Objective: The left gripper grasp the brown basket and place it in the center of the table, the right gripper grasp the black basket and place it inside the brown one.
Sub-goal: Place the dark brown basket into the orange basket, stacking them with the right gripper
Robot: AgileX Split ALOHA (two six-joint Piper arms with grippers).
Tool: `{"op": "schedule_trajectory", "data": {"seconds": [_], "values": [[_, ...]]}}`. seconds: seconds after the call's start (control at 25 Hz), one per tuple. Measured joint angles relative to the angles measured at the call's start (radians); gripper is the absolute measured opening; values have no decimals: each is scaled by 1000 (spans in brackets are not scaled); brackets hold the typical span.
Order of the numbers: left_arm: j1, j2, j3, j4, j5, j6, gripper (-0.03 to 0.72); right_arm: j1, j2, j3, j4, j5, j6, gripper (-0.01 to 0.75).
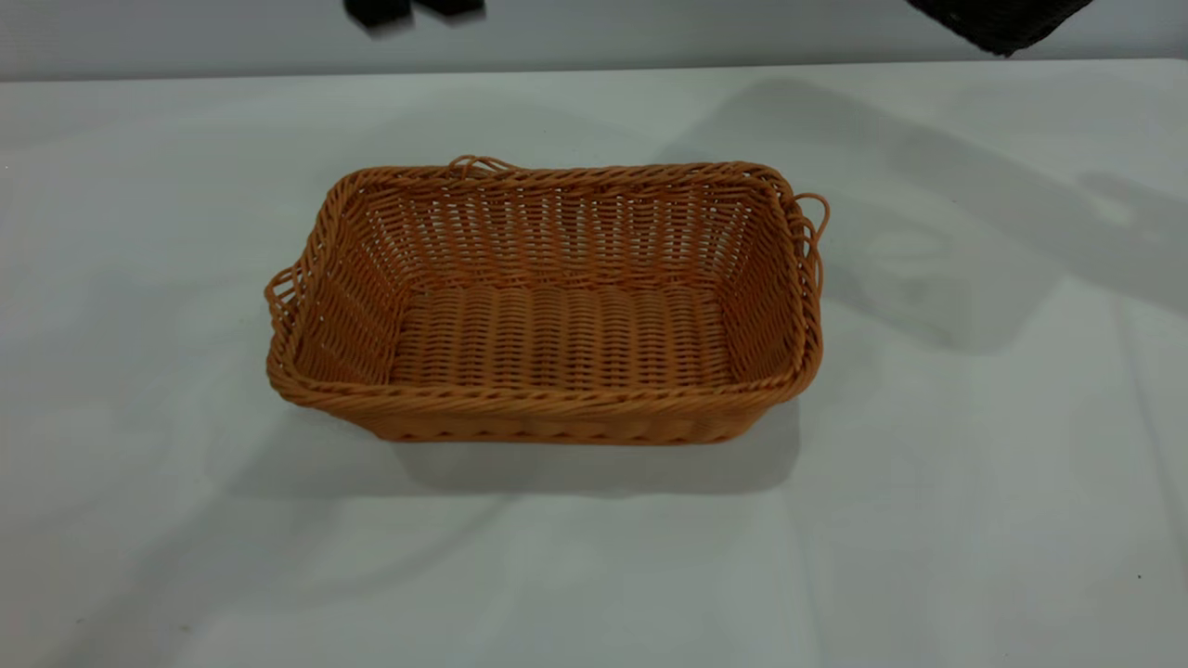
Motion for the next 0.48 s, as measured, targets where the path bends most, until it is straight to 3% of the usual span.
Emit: {"op": "schedule_trajectory", "data": {"seconds": [0.16,0.48], "values": [[0,-134,0,0,8,-61,420,91,17,-1,-6,29,-24,86],[0,-345,1,0,10,-73,420,373,126,-1,-102,50,-28,86]]}}
